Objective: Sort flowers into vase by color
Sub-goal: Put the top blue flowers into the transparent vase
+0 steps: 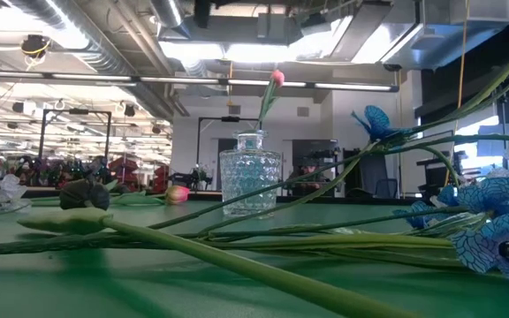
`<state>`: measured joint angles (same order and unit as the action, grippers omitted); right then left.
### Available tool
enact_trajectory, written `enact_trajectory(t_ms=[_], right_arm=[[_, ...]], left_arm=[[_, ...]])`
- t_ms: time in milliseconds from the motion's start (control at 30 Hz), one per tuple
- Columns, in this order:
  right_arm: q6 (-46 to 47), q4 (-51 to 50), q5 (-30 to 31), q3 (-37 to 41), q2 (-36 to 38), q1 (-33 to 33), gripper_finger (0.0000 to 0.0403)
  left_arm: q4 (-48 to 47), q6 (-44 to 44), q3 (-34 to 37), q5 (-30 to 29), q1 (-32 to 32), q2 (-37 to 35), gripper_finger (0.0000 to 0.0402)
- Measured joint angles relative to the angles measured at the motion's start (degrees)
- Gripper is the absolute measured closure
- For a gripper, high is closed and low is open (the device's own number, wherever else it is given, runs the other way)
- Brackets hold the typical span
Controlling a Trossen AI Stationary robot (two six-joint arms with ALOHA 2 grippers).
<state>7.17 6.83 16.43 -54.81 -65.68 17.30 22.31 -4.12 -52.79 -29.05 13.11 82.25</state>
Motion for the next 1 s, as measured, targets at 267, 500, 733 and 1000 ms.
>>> enact_trajectory(t_ms=[267, 500, 733, 1000], right_arm=[[7.38, -16.19, -6.65, 0.04, 2.99, 0.04, 0.0159], [14.77, -30.46, -2.27, 0.10, 1.98, 0.04, 0.0158], [16.86, -34.76, 5.85, 0.15, 2.18, 6.04, 0.0158], [23.10, -36.87, 25.63, 0.16, 2.83, 18.98, 0.0158]], left_arm=[[0.50, -1.19, 6.86, -1.92, 0.42, -4.98, 0.0399], [28.09, -1.64, 22.93, 3.42, -2.46, -3.54, 0.0399], [36.11, -6.11, 25.19, 11.63, -7.34, 3.41, 0.0399], [36.65, -5.99, 20.56, 13.34, -7.87, 12.93, 0.0399]])
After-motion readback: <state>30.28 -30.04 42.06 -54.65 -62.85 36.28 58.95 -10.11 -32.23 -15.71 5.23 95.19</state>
